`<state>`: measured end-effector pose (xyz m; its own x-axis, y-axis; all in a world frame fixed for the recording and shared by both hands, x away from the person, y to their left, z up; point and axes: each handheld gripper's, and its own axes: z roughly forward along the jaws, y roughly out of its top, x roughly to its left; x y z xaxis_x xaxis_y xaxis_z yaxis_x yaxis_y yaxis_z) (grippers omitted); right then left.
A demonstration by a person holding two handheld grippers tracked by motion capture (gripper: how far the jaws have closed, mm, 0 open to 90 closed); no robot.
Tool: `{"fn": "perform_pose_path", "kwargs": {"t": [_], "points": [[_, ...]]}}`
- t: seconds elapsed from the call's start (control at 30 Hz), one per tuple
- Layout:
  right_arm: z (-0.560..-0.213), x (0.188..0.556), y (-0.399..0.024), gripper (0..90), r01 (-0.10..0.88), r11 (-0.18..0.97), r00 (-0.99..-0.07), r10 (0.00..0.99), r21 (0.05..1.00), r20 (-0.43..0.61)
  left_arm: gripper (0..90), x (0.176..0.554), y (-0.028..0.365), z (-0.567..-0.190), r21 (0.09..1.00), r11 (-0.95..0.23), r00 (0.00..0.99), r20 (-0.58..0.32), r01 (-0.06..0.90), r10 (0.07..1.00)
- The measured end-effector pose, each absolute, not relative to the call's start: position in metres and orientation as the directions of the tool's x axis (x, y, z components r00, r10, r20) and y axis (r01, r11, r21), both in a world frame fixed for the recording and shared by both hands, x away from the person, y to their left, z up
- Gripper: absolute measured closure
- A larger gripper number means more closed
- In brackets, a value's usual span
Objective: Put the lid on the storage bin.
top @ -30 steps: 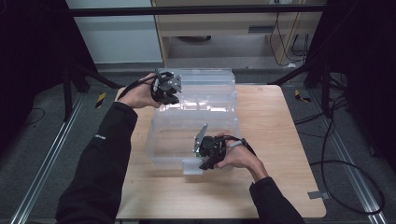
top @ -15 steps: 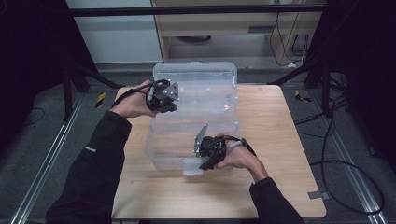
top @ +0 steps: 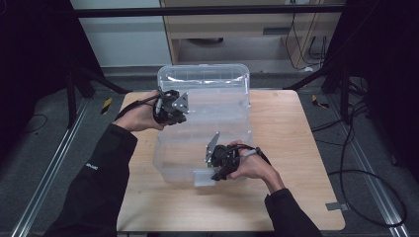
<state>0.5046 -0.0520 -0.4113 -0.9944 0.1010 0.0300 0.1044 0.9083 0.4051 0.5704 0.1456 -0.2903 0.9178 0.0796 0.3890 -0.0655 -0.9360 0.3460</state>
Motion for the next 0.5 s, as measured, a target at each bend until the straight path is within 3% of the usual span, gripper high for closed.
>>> {"fn": "perform_pose_path", "kwargs": {"t": [0.5], "points": [[-0.412, 0.504, -0.052, 64.7, 0.107, 0.906, -0.994, 0.104, 0.411, 0.03, 88.1, 0.554, 0.15, -0.294, 0.356, -0.931, 0.916, 0.395, -0.08, 0.072]]}}
